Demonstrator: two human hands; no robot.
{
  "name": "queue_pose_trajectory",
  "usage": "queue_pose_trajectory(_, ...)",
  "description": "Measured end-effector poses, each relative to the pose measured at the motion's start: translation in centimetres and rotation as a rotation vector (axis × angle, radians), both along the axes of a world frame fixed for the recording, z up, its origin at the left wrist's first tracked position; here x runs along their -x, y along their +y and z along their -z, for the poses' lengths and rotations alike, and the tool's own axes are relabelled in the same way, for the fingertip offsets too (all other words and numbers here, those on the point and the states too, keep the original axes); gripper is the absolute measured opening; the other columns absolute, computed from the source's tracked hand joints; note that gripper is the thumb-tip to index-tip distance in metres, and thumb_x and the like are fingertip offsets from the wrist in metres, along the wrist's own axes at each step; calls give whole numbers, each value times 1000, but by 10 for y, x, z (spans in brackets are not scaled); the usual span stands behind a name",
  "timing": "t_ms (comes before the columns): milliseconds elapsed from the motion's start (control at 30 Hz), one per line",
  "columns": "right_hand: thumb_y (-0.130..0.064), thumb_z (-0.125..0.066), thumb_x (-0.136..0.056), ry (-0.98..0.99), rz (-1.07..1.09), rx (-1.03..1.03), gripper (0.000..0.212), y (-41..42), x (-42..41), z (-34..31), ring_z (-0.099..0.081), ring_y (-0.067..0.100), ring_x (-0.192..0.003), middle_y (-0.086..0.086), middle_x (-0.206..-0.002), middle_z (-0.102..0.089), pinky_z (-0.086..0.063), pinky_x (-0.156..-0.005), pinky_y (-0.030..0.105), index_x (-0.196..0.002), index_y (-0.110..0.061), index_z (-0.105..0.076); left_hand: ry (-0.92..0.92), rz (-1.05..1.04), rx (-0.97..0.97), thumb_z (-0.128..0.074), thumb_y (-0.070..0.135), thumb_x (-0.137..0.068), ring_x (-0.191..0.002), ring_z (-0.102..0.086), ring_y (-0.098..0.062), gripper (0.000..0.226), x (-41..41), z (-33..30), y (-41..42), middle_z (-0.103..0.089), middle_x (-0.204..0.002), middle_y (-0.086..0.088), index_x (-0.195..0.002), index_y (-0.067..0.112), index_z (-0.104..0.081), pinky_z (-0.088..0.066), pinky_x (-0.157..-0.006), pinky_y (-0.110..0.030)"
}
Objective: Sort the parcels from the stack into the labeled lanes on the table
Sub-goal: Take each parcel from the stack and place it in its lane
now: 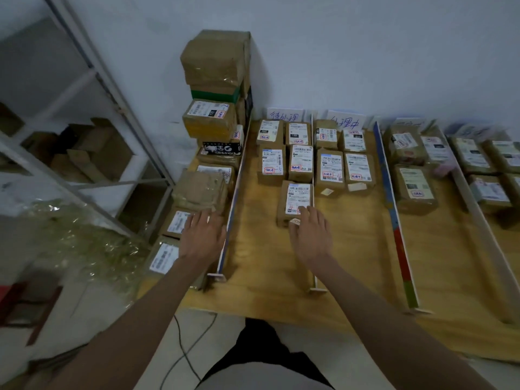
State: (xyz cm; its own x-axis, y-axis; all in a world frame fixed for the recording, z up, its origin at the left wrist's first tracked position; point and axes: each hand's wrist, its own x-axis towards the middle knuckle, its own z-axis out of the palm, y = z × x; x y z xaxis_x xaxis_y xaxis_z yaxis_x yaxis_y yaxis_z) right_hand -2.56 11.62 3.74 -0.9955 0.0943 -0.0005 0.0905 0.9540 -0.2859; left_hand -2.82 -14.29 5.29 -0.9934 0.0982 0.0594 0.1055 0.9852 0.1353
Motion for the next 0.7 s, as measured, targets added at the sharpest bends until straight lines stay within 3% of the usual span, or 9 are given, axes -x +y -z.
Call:
queue_pose_trajectory(167,-40,-43,-100,-46,-45,23,44,-47,-30,6,-46,27,-126,8,-134,-51,-38,-106,40,-133,-12,-46,-96,-109,15,-44,39,-100,-137,-41,-31,50,-35,10,-54,-47,-147,-12,-142,11,-49,-27,-117,-45)
queue_pose_trajectory(300,-40,-40,-102,-79,-79,57,49,-82,-41,10,-43,25,-131,7,-140,-48,-35,-110,39,-142,-14,-40,-105,-145,26,-34,44,-99,-133,-45,-32,54,-48,20,-91,-51,-142,-12,-139,11,-50,-30,-116,-47)
queue_pose_trajectory(400,-39,-37,-103,-125,-93,52,48,-112,-43,15,-41,24,-132,6,-140,-47,-30,-113,38,-144,-14,-38,-111,-163,-2,-42,40,-100,-128,-49,-31,47,-46,27,-118,-55,-135,-11,-137,12,-51,-33,-114,-47)
queue_pose_trajectory(600,-31,-46,-100,-151,-108,9,39,-186,-48,35,-53,32,-118,13,-125,-61,-37,-104,45,-129,-7,-56,-208,-163,14,-45,43,-97,-123,-52,-30,48,-35,49,-175,-54,-134,-9,-134,14,-50,-38,-108,-47)
queue_pose_trajectory(700,-30,-42,-100,-198,-130,-22,36,-219,-44,43,-50,31,-122,10,-126,-60,-32,-110,45,-128,-10,-54,-321,-167,-31,-42,47,-97,-123,-50,-32,52,-29,63,-195,-50,-134,-12,-134,11,-46,-38,-107,-48)
